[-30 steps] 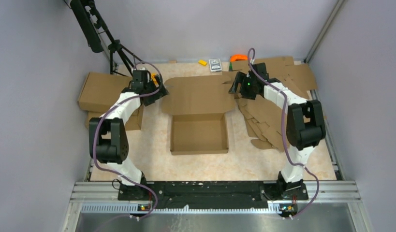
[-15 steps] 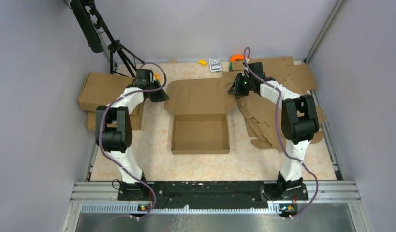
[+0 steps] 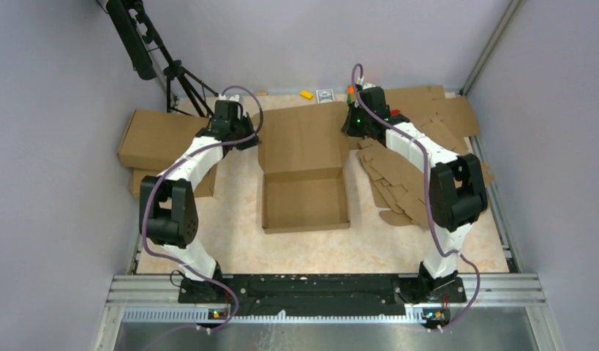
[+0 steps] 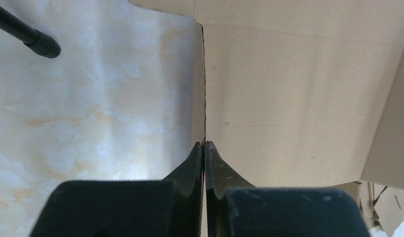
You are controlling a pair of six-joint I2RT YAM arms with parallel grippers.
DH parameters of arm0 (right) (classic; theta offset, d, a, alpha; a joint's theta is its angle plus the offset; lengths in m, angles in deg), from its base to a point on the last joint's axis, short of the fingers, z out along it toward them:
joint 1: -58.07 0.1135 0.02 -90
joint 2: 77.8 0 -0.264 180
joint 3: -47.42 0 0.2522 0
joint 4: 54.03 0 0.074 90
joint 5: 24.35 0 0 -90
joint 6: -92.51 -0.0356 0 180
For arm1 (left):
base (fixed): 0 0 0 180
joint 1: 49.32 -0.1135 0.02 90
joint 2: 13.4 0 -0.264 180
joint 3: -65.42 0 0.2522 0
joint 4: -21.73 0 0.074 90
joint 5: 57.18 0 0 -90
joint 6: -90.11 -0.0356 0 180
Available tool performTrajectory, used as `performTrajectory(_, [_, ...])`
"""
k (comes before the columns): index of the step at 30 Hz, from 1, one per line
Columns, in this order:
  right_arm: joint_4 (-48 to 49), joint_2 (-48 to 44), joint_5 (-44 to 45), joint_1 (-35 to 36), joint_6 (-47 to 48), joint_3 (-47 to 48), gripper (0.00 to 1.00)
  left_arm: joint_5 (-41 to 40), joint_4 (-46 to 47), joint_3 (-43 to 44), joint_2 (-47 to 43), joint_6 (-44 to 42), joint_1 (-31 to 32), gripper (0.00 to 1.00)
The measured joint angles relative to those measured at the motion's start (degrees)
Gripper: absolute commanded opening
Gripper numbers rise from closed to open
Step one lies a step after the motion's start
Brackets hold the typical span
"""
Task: Fold the paper box
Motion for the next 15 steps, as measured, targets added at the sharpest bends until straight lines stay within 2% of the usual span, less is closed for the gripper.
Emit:
performTrajectory(6, [6.5,-8.4,6.4,2.2,2.0,-6.5,0.0,-6.1,2.6,-5.9,-6.8,-2.7,4.8,0.0])
performTrajectory(11, [18.1,-17.7,15.5,6.0,5.5,-21.2,0.0,-14.4,10.2,-16.9,-16.7,-5.7,11.7,0.0])
performTrajectory(15, [28.1,-22.7,21.1,9.0,8.0,-31.6,0.0,-18.6,16.3,-23.3,-22.4,-7.0,14.8,0.0])
